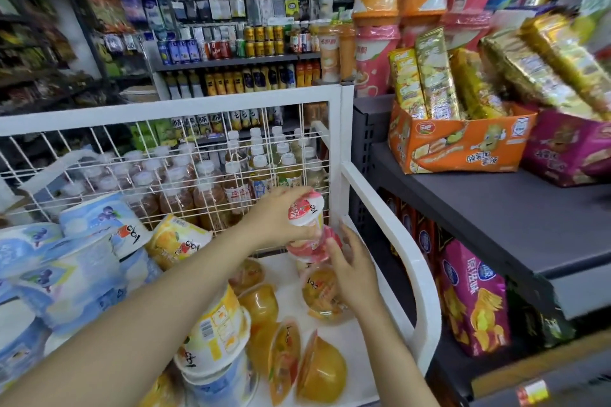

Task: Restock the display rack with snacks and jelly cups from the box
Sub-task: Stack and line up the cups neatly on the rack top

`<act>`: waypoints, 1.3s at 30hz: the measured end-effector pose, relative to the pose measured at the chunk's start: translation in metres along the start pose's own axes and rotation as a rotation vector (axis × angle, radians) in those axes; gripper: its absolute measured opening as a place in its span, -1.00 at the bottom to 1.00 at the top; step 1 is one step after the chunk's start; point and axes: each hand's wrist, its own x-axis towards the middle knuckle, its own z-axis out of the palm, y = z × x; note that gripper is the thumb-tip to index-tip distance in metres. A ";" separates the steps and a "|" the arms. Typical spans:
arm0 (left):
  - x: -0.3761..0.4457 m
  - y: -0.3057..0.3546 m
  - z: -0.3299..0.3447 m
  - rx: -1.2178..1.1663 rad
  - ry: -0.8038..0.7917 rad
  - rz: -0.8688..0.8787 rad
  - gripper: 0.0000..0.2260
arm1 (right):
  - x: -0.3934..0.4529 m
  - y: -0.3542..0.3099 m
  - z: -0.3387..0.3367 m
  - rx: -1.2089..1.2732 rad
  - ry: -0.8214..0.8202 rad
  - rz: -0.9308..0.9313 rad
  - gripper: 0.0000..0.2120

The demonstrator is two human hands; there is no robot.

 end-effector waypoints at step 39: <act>-0.002 -0.005 -0.004 -0.184 -0.244 -0.230 -0.28 | -0.005 0.004 0.005 -0.164 0.210 -0.096 -0.62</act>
